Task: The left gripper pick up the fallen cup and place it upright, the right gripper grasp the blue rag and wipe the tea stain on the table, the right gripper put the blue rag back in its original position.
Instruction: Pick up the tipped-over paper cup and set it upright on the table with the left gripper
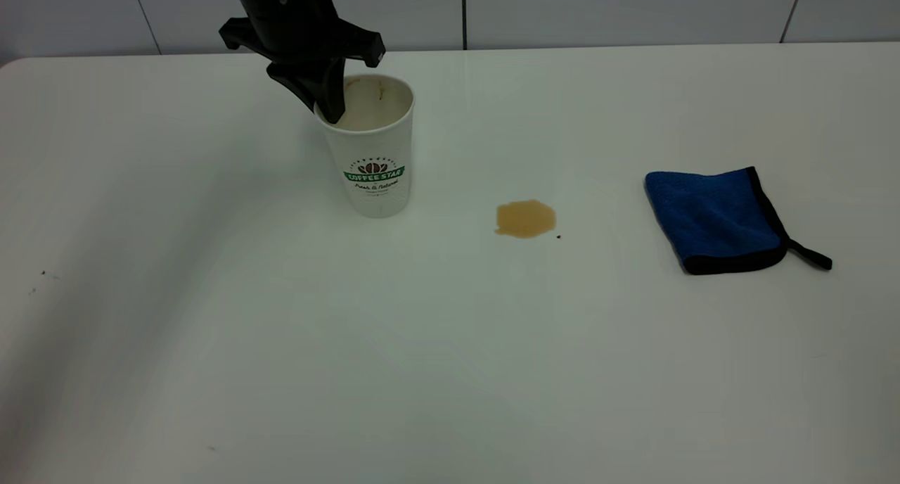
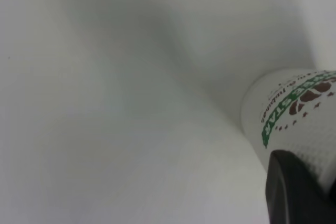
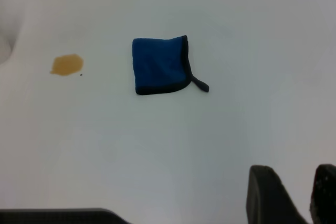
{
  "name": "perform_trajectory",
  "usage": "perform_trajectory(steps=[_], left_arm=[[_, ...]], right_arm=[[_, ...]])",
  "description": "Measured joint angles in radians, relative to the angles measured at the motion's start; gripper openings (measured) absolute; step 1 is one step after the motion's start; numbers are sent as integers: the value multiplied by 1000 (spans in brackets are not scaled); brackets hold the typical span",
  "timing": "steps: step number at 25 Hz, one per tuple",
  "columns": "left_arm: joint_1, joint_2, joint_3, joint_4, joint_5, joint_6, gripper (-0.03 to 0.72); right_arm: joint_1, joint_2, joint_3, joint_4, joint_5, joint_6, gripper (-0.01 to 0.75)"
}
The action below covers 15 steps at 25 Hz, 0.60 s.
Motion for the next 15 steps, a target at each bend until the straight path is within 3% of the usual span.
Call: perform_trajectory(steps=[3, 6, 12, 15], left_arm=[[0, 3, 0, 3, 2, 0, 37], [0, 5, 0, 6, 6, 0, 111], [0, -21, 0, 5, 7, 0, 415], [0, -74, -13, 5, 27, 1, 529]], right_arm=[[0, 0, 0, 0, 0, 0, 243], [0, 0, 0, 0, 0, 0, 243], [0, 0, 0, 0, 0, 0, 243], [0, 0, 0, 0, 0, 0, 243]])
